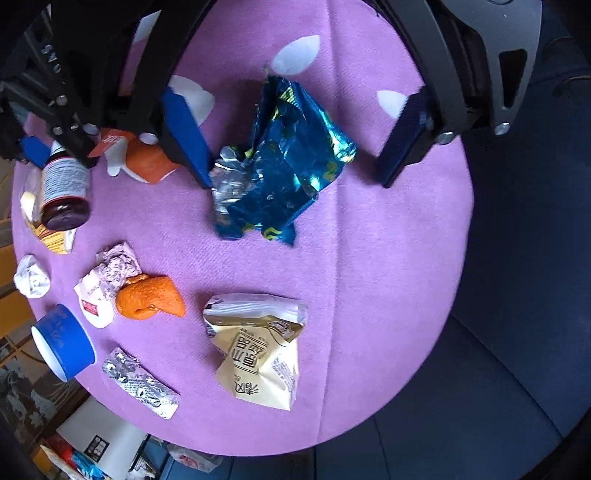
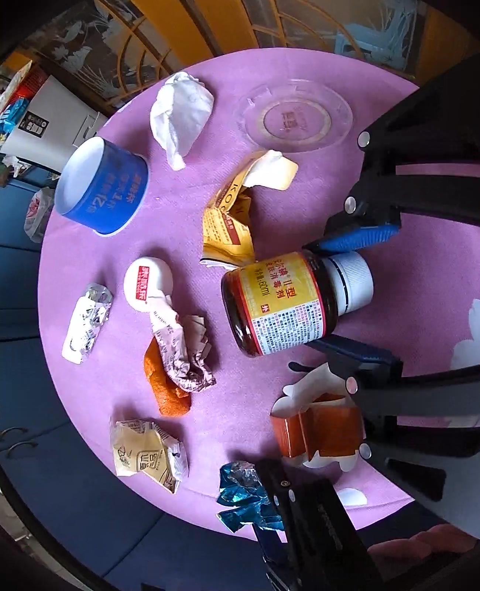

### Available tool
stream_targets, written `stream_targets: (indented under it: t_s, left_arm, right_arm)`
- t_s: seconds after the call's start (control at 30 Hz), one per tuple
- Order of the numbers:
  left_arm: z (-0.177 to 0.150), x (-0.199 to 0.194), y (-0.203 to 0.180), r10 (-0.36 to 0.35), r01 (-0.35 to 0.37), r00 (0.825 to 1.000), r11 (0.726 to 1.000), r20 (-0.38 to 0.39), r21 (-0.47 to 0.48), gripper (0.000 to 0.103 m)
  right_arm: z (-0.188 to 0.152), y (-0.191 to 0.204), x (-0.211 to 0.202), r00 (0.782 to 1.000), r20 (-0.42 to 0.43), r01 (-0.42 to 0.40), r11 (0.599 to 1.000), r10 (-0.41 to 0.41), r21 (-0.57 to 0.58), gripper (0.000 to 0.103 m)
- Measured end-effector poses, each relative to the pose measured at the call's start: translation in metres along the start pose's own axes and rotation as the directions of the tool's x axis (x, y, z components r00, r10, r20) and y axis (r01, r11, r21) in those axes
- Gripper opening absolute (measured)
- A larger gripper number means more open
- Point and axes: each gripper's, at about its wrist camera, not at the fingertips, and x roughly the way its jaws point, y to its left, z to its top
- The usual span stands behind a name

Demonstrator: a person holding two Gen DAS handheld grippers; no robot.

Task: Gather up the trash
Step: 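Grasp the blue-green foil wrapper with the left tool while the right tool grasps the jam jar, then carry the foil wrapper and jam jar toward the black bin with both tools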

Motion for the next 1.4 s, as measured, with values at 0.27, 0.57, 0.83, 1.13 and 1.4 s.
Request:
stream_targets:
  t_s: [0.27,0.57,0.83,1.13,1.4]
  left_arm:
    - [-0.018,-0.027,0.001,-0.042,0.042,0.998,0.999,0.037,-0.008,0.039]
    - [-0.029,-0.064,-0.003,-0.029,0.029,0.994,1.000,0.110,0.004,0.037]
    - [-0.047,-0.080,-0.049,-0.015,0.004,0.984,0.998,0.175,0.065,0.037]
    - [-0.044,-0.090,-0.101,-0.014,-0.019,0.975,0.989,0.221,0.147,0.037]
    - [-0.047,-0.099,-0.145,-0.007,-0.048,0.970,0.974,0.242,0.220,0.037]
  right_arm:
    - [-0.006,0.001,-0.013,0.999,0.046,-0.010,1.000,0.010,-0.003,0.042]
    - [-0.008,-0.010,-0.039,0.992,0.123,0.004,1.000,-0.007,0.027,0.042]
    - [-0.023,-0.037,-0.070,0.981,0.193,0.003,0.995,-0.022,0.099,0.042]
    - [-0.033,-0.077,-0.088,0.967,0.252,-0.009,0.986,-0.034,0.169,0.042]
    - [-0.045,-0.111,-0.094,0.960,0.279,-0.032,0.972,-0.035,0.233,0.042]
